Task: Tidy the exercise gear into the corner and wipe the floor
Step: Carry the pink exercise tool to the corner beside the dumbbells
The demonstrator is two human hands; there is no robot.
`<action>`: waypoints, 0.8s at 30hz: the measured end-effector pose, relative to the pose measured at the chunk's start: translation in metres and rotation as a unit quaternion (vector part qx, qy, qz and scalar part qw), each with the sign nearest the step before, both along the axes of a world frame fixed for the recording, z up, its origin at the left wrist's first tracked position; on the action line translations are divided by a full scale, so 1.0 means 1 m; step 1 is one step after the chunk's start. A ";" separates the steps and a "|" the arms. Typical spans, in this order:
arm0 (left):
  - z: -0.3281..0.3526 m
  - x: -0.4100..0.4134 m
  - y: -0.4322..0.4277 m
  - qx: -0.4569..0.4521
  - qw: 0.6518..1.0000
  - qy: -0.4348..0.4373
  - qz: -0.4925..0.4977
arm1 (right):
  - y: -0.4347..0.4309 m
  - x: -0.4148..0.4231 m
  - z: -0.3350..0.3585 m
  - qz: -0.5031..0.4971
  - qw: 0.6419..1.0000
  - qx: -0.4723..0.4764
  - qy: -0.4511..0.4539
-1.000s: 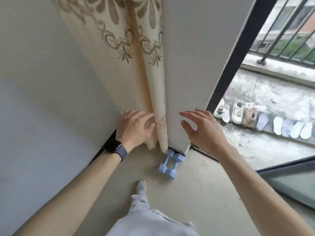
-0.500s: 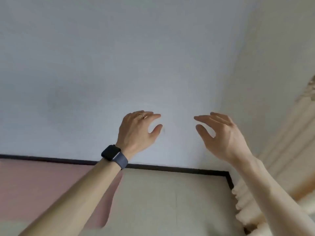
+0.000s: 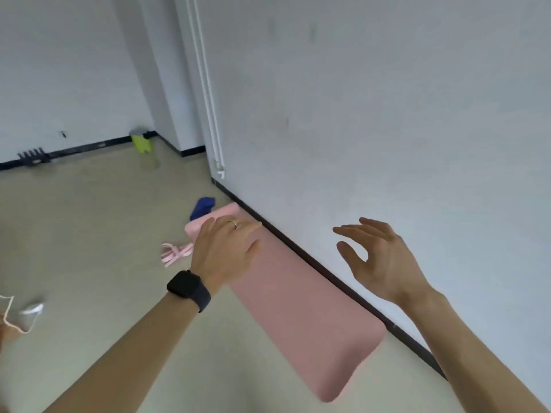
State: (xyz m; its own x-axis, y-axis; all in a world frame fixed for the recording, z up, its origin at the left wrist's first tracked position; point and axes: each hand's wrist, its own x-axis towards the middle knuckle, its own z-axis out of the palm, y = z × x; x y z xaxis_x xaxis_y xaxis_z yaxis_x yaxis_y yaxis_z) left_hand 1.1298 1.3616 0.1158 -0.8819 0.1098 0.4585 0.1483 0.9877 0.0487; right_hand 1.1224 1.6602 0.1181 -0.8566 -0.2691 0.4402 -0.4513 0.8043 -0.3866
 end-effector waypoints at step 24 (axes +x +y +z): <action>-0.031 -0.179 -0.402 0.076 0.928 -0.015 0.365 | -0.463 -0.359 -0.049 0.295 0.952 0.035 -0.076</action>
